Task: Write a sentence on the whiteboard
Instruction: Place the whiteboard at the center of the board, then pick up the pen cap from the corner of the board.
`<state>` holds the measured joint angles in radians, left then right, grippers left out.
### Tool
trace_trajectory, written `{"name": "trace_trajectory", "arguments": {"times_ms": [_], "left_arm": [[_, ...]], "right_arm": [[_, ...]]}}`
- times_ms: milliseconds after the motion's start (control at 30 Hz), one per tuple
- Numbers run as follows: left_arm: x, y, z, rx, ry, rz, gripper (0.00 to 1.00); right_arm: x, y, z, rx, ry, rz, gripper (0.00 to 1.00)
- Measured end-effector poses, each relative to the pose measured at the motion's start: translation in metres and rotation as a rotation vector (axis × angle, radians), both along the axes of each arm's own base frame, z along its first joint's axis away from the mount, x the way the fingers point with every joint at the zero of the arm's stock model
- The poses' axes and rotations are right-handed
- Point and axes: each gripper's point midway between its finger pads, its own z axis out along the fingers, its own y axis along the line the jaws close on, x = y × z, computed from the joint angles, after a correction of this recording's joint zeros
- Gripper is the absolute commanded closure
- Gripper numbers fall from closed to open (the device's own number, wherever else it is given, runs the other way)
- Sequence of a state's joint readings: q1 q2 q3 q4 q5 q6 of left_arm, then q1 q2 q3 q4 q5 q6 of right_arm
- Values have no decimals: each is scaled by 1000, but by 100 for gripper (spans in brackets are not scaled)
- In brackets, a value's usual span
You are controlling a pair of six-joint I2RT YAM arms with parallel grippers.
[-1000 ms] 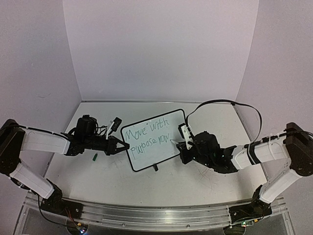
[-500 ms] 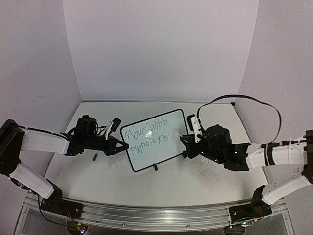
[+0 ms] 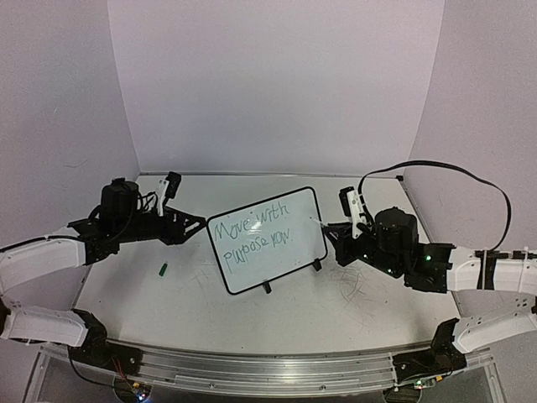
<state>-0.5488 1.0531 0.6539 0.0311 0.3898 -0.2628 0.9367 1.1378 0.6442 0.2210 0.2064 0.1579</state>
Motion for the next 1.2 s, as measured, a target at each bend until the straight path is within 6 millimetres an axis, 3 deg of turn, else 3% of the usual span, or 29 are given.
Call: {"name": "trace_trajectory", "arguments": {"times_ms": [133,200,333,433,533,700,867,1200], "left_arm": [[-8,33,12,-52,88,193,36],[-11,54,1,-49,178,321,36],[-16,89,-44,42,368,540,35],[-18,102,-85,165,486,628,35],[-21,111,-125,316,594,671,34],[-13,122,-165,492,680,707,36],[-6,131,-185,574,699,706,47],[11,124,-207,598,696,657,63]], "right_arm": [[-2,1,-1,-8,7,13,100],[-2,1,-1,-8,8,18,100],[-6,3,1,-14,9,43,100],[-8,5,4,-14,9,64,100],[-12,5,10,-4,5,80,100],[-18,0,30,44,-27,88,100],[-22,-5,42,77,-47,87,100],[-23,-6,43,84,-47,89,100]]}}
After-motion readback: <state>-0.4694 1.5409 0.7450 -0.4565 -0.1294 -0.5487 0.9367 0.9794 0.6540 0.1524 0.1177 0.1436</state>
